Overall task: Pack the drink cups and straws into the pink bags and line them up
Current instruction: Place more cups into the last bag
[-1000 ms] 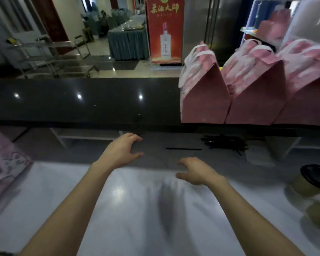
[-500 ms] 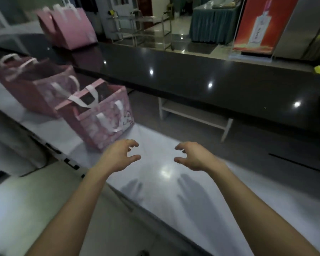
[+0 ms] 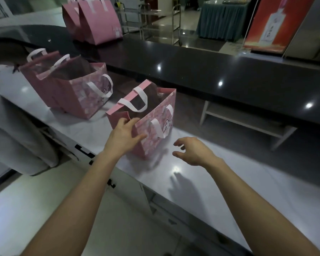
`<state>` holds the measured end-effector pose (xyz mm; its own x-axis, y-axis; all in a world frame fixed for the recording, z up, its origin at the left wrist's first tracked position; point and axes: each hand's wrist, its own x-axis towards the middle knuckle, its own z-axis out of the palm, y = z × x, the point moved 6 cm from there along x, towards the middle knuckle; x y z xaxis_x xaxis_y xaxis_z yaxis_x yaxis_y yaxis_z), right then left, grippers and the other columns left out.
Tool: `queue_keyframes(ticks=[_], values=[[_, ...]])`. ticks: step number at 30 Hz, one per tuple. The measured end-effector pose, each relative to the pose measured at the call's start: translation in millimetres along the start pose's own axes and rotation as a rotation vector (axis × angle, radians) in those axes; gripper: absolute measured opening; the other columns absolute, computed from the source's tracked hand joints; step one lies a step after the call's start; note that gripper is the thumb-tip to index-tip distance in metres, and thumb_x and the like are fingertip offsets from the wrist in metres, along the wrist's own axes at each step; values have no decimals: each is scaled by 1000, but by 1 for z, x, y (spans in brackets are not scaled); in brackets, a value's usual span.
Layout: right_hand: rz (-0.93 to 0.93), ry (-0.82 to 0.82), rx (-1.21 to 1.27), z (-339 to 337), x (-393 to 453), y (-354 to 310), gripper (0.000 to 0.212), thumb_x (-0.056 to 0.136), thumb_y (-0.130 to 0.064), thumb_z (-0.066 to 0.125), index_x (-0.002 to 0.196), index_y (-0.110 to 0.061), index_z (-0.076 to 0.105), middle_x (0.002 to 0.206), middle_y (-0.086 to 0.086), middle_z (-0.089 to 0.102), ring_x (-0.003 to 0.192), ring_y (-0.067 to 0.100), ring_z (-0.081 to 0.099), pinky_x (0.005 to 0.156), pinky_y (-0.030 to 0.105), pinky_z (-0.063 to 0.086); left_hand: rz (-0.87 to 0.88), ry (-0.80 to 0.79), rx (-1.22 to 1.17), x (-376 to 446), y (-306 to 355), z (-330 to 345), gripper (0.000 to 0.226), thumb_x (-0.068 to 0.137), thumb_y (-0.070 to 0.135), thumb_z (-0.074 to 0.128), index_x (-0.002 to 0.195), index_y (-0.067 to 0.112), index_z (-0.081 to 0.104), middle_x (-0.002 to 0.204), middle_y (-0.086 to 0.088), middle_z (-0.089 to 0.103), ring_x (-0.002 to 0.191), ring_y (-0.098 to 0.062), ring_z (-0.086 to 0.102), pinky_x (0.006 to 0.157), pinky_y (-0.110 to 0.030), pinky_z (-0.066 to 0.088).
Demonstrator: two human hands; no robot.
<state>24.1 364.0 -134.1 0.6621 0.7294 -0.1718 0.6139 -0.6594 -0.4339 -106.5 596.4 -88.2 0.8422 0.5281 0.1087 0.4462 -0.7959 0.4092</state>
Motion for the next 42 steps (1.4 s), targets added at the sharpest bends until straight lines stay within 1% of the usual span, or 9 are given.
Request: queue_keyframes(ticks=[5, 8, 12, 15, 18, 23, 27, 32, 42], values=[[42, 432, 111, -52, 5, 3, 51, 93, -33, 80, 141, -22, 64, 132, -1, 69, 115, 19, 69, 102, 41, 57, 121, 148, -214, 1, -5, -6, 23, 90, 22, 89, 92, 4, 75, 100, -6, 66, 89, -26, 69, 88, -43, 62], [72, 541, 153, -79, 16, 7, 97, 82, -35, 92, 162, -28, 37, 156, 1, 46, 136, 23, 58, 111, 44, 53, 178, 193, -286, -13, -10, -10, 11, 93, 10, 84, 97, 9, 74, 94, 2, 71, 83, -17, 72, 83, -39, 66], [175, 379, 282, -91, 39, 18, 139, 71, -41, 101, 172, -26, 7, 175, 6, 27, 158, 27, 34, 124, 47, 40, 222, 222, -329, -29, -11, -5, 15, 99, 5, 75, 106, 18, 73, 94, 4, 76, 82, -15, 75, 78, -42, 67], [182, 237, 324, -85, 37, 31, 96, 80, -31, 97, 160, -20, 46, 140, 0, 69, 134, 22, 64, 112, 43, 53, 255, 241, -376, -38, 2, 0, 23, 98, -1, 74, 111, 18, 74, 95, 3, 77, 82, -15, 76, 75, -41, 67], [127, 352, 314, -84, 9, 55, 26, 89, -28, 89, 113, -31, 78, 103, -16, 75, 98, 2, 72, 98, 40, 63, 308, 225, -406, -42, 27, 8, 30, 97, -7, 70, 112, 19, 72, 96, 2, 78, 84, -12, 76, 76, -35, 67], [310, 587, 450, -110, -61, 122, 85, 84, -32, 93, 155, -22, 47, 155, 4, 51, 131, 14, 56, 116, 45, 50, 424, 209, -431, -46, 103, 19, 51, 91, -16, 67, 109, 33, 68, 95, 18, 74, 94, 5, 73, 78, -7, 55], [297, 646, 492, -127, -137, 181, 27, 93, -14, 80, 116, -24, 73, 109, -9, 76, 102, 11, 72, 97, 40, 63, 527, 171, -458, -59, 177, 39, 50, 92, -16, 66, 111, 30, 68, 101, 27, 69, 97, 13, 70, 82, -6, 55], [322, 791, 495, -141, -263, 256, 23, 97, -18, 79, 110, -34, 68, 100, -19, 74, 92, -2, 70, 79, 22, 60, 611, 92, -509, -101, 279, 83, 51, 96, -13, 66, 118, 32, 65, 108, 28, 68, 102, 14, 68, 87, -6, 55], [497, 959, 405, -148, -486, 402, 22, 100, -22, 75, 108, -37, 61, 98, -25, 69, 91, -6, 67, 72, 13, 52, 710, -135, -599, -201, 479, 198, 48, 100, -8, 67, 120, 36, 65, 108, 31, 66, 104, 20, 65, 85, 0, 50]])
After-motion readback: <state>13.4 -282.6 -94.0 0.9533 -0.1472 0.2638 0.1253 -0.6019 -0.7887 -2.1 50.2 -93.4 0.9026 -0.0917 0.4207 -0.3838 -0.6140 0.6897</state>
